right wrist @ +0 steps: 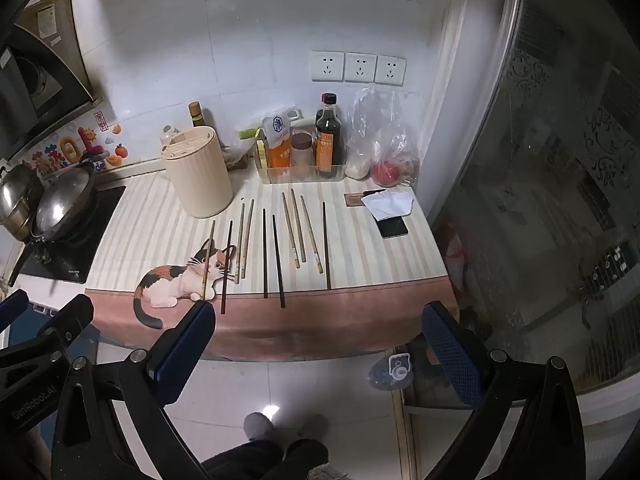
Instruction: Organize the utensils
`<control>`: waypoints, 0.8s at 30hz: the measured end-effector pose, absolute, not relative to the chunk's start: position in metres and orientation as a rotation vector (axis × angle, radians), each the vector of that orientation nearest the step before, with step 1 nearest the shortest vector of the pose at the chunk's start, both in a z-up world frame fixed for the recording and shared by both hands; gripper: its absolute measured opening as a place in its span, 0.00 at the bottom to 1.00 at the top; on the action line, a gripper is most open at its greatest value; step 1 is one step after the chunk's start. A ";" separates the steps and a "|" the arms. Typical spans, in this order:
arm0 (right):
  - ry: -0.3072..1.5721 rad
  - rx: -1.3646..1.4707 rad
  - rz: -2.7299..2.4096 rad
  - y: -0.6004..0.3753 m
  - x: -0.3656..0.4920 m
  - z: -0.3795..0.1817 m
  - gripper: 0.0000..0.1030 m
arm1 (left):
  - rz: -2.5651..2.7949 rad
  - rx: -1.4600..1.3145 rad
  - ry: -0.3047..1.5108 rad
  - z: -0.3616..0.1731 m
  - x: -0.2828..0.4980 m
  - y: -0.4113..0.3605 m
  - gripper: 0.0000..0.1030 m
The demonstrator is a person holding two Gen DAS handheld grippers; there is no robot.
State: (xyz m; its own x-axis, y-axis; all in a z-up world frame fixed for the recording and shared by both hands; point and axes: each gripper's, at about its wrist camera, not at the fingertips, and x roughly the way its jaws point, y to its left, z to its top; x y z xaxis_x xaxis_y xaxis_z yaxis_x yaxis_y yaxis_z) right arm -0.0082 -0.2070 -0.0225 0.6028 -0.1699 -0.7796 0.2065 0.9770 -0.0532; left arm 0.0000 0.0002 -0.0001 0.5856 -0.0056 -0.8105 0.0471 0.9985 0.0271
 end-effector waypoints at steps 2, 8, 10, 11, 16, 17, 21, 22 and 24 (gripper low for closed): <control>0.898 0.041 -0.219 -0.207 -0.008 -0.022 1.00 | -0.031 0.048 0.944 0.000 0.000 0.000 1.00; 0.896 0.037 -0.220 -0.206 -0.007 -0.021 1.00 | -0.029 0.051 0.947 0.000 0.000 0.000 1.00; 0.894 0.034 -0.221 -0.208 -0.007 -0.018 1.00 | -0.027 0.052 0.948 0.000 -0.001 -0.001 1.00; 0.894 0.039 -0.220 -0.208 -0.007 -0.019 1.00 | -0.028 0.053 0.948 0.001 -0.001 -0.001 1.00; 0.894 0.039 -0.220 -0.207 -0.006 -0.019 1.00 | -0.029 0.050 0.949 0.000 0.000 -0.001 1.00; 0.894 0.038 -0.221 -0.207 -0.005 -0.019 1.00 | -0.030 0.050 0.950 0.000 0.000 0.000 1.00; 0.894 0.036 -0.221 -0.207 -0.005 -0.019 1.00 | -0.030 0.048 0.950 0.000 0.000 0.000 1.00; 0.894 0.037 -0.221 -0.207 -0.005 -0.019 1.00 | -0.030 0.048 0.950 0.000 0.000 0.000 1.00; 0.893 0.038 -0.220 -0.206 -0.006 -0.019 1.00 | -0.031 0.049 0.950 0.000 0.000 0.000 1.00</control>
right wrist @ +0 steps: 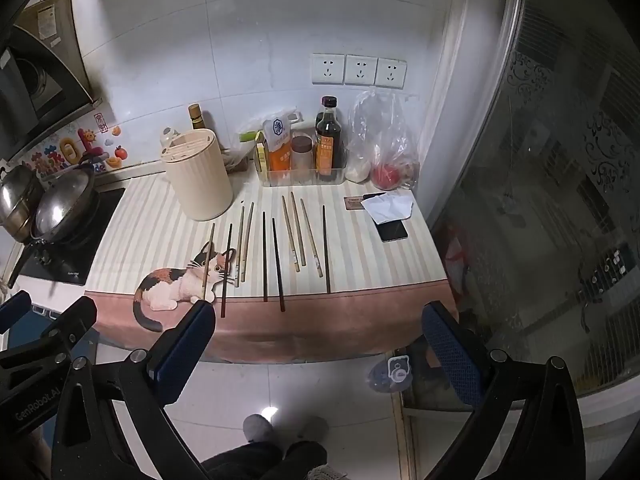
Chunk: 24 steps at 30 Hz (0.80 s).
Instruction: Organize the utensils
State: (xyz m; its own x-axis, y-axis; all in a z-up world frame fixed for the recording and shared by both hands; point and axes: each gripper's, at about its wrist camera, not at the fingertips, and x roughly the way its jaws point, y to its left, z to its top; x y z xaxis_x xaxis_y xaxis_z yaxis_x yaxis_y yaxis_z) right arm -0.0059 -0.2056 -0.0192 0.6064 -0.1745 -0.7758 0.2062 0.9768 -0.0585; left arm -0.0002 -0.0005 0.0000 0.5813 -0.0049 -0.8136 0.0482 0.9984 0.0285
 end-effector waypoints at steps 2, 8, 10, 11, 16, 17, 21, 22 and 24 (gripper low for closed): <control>0.892 0.038 -0.221 -0.206 -0.005 -0.019 1.00 | -0.029 0.047 0.950 0.000 0.000 0.000 1.00; 0.892 0.036 -0.220 -0.206 -0.006 -0.019 1.00 | -0.028 0.047 0.950 -0.004 0.001 -0.003 1.00; 0.891 0.036 -0.221 -0.206 -0.006 -0.019 1.00 | -0.028 0.047 0.950 -0.003 0.002 -0.005 1.00; 0.891 0.037 -0.220 -0.206 -0.005 -0.019 1.00 | -0.028 0.047 0.951 -0.003 0.002 -0.005 1.00; 0.891 0.035 -0.222 -0.205 -0.005 -0.018 1.00 | -0.029 0.045 0.951 -0.003 0.002 -0.005 1.00; 0.891 0.034 -0.222 -0.206 -0.005 -0.018 1.00 | -0.028 0.046 0.951 -0.003 0.002 -0.005 1.00; 0.891 0.034 -0.223 -0.206 -0.005 -0.018 1.00 | -0.030 0.045 0.951 -0.005 0.005 -0.007 1.00; 0.891 0.035 -0.222 -0.206 -0.005 -0.019 1.00 | -0.030 0.045 0.951 -0.006 0.007 -0.008 1.00; 0.891 0.033 -0.223 -0.206 -0.005 -0.019 1.00 | -0.031 0.044 0.951 -0.006 0.007 -0.008 1.00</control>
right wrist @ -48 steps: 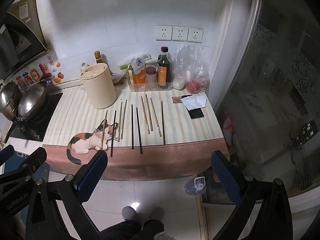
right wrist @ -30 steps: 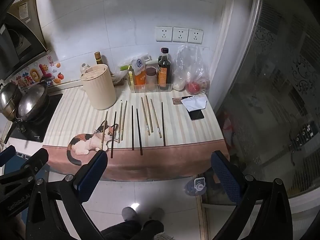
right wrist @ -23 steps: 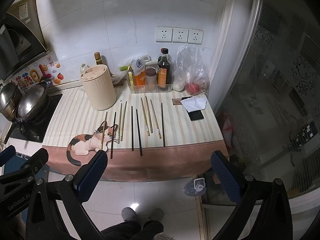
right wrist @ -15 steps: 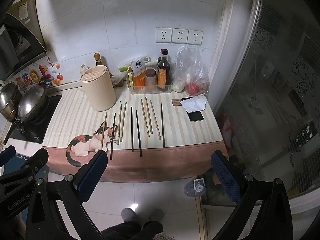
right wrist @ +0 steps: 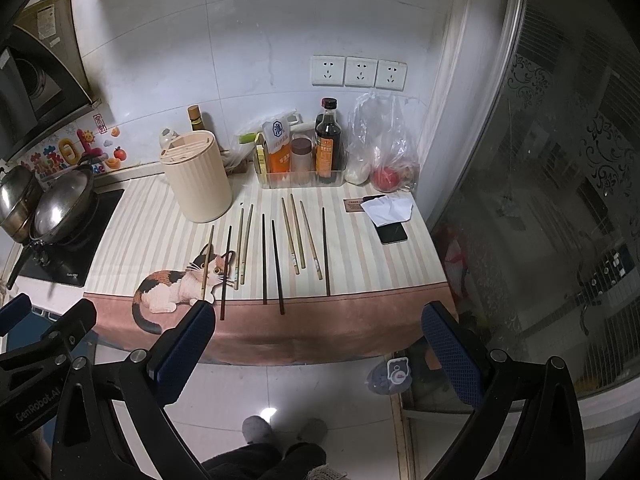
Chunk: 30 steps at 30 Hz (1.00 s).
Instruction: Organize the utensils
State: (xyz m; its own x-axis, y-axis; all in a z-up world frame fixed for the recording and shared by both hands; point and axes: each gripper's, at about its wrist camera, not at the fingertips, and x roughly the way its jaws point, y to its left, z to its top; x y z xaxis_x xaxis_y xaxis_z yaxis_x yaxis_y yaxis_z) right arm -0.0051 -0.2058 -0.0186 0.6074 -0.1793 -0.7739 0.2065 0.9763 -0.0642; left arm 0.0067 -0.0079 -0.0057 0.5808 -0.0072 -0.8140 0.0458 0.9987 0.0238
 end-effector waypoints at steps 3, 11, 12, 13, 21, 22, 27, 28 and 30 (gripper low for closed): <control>0.891 0.034 -0.223 -0.206 -0.005 -0.018 1.00 | -0.031 0.044 0.950 -0.006 0.007 -0.008 1.00; 0.889 0.034 -0.225 -0.208 -0.003 -0.016 1.00 | -0.038 0.039 0.948 -0.005 0.010 -0.006 1.00; 0.888 0.034 -0.224 -0.208 -0.003 -0.016 1.00 | -0.038 0.039 0.948 -0.005 0.010 -0.007 1.00; 0.888 0.033 -0.226 -0.207 -0.003 -0.016 1.00 | -0.037 0.039 0.948 -0.005 0.011 -0.007 1.00; 0.890 0.032 -0.227 -0.215 0.002 -0.014 1.00 | -0.039 0.038 0.948 -0.005 0.010 -0.006 1.00; 0.890 0.032 -0.228 -0.215 0.002 -0.015 1.00 | -0.040 0.037 0.949 -0.004 0.009 -0.006 1.00; 0.890 0.032 -0.228 -0.215 0.002 -0.015 1.00 | -0.040 0.038 0.949 -0.004 0.010 -0.006 1.00; 0.890 0.032 -0.228 -0.215 0.002 -0.015 1.00 | -0.040 0.038 0.949 -0.004 0.010 -0.006 1.00; 0.890 0.032 -0.228 -0.215 0.002 -0.015 1.00 | -0.040 0.037 0.949 -0.004 0.010 -0.006 1.00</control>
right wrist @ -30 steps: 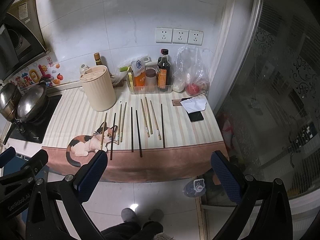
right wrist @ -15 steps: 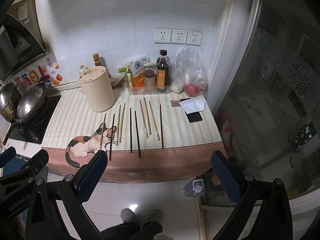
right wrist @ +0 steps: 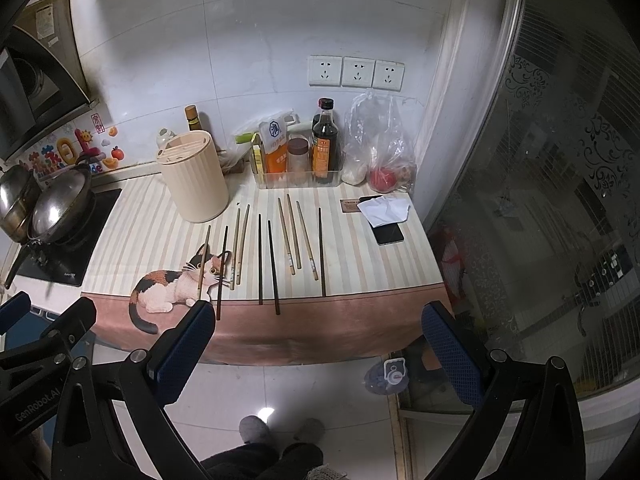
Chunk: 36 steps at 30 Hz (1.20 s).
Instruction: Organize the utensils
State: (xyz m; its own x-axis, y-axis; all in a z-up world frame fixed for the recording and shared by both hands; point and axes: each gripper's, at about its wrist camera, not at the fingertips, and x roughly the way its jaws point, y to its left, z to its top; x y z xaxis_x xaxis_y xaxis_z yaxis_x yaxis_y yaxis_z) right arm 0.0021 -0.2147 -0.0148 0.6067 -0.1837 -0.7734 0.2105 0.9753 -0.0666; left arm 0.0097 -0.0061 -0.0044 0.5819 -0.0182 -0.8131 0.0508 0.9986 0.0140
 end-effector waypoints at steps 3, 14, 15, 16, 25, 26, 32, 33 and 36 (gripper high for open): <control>0.890 0.031 -0.228 -0.215 0.002 -0.015 1.00 | -0.039 0.037 0.949 -0.004 0.010 -0.006 1.00; 0.889 0.033 -0.227 -0.220 0.004 -0.014 1.00 | -0.041 0.036 0.949 -0.003 0.008 -0.008 1.00; 0.888 0.033 -0.228 -0.219 0.003 -0.015 1.00 | -0.041 0.036 0.950 -0.003 0.008 -0.009 1.00; 0.888 0.034 -0.227 -0.219 0.004 -0.014 1.00 | -0.041 0.036 0.950 -0.003 0.008 -0.008 1.00; 0.823 0.110 -0.201 -0.241 0.013 -0.019 1.00 | 0.059 0.057 0.821 -0.002 0.029 -0.018 1.00; 0.812 0.112 -0.197 -0.243 0.016 -0.021 1.00 | 0.078 0.055 0.809 -0.004 0.035 -0.018 1.00; 0.817 0.133 -0.159 -0.256 0.063 -0.056 1.00 | 0.179 0.069 0.817 -0.040 0.082 -0.012 1.00; 0.830 0.142 -0.137 -0.258 0.074 -0.066 1.00 | 0.193 0.079 0.842 -0.051 0.094 -0.011 1.00; 0.875 0.147 -0.112 -0.259 0.107 -0.095 0.97 | 0.206 0.092 0.919 -0.082 0.123 -0.004 1.00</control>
